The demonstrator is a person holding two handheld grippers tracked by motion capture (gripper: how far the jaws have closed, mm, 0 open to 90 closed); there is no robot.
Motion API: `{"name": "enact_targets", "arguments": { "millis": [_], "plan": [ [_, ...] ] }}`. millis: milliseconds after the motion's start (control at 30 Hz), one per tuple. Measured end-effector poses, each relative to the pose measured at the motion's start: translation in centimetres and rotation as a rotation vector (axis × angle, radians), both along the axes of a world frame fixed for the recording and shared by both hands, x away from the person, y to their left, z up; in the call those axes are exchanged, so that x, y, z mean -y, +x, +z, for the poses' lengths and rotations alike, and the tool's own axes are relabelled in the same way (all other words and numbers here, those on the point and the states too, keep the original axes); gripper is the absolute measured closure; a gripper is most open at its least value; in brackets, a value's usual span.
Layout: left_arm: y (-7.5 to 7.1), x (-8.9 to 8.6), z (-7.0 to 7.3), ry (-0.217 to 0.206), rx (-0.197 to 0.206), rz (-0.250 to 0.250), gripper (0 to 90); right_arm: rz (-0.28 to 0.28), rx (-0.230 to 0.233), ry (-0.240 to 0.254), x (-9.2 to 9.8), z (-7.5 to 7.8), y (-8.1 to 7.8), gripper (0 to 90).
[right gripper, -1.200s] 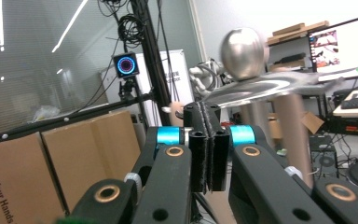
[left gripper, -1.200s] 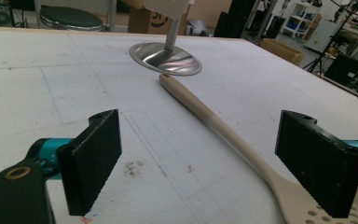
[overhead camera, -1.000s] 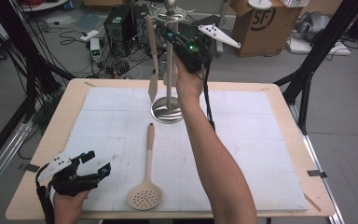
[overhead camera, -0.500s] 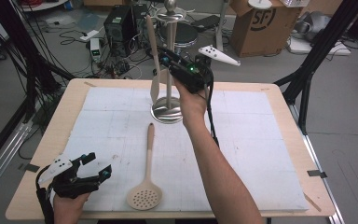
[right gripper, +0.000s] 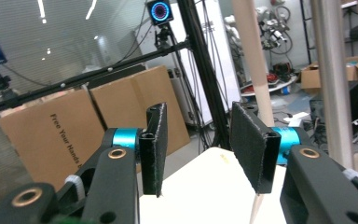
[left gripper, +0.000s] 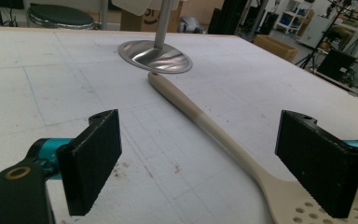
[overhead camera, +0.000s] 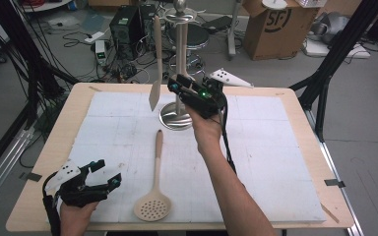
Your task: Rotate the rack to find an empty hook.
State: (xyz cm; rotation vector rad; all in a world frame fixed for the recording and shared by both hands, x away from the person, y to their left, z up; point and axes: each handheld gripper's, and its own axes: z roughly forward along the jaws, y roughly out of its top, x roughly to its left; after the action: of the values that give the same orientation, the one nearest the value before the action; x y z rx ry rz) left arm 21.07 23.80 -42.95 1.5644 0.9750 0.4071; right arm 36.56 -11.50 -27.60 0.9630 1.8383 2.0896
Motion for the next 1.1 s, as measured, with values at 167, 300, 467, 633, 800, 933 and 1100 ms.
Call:
{"name": "enact_targets", "arguments": {
  "millis": [167,300,467,633,800,933,1100],
  "plan": [
    [0.3,0.1,-0.1,-0.003,-0.006,-0.001,15.1,0.023,-0.024,-0.019,-0.2,-1.2,-0.7,50.7],
    [0.2,0.2,-0.1,0.000,-0.009,-0.007,15.1,0.039,-0.032,-0.060,-0.5,-2.5,-1.2,51.0],
    [0.2,0.1,-0.1,-0.007,-0.006,-0.003,15.1,0.055,-0.072,-0.074,-0.7,-3.9,-1.3,50.6],
    [0.2,0.1,-0.1,-0.003,-0.012,-0.005,15.1,0.065,-0.090,-0.075,-0.9,-5.0,-1.5,50.4],
    [0.1,0.0,-0.1,-0.010,-0.008,0.003,15.1,0.084,-0.117,-0.091,-1.6,-6.3,-1.7,50.3],
    [0.1,0.0,-0.1,-0.003,-0.008,-0.002,15.1,0.107,-0.154,-0.123,-2.5,-7.7,-2.1,50.1],
    [0.1,-0.1,0.0,-0.008,-0.006,0.002,15.1,0.158,-0.230,-0.185,-3.8,-9.9,-2.2,53.8]
  ]
}}
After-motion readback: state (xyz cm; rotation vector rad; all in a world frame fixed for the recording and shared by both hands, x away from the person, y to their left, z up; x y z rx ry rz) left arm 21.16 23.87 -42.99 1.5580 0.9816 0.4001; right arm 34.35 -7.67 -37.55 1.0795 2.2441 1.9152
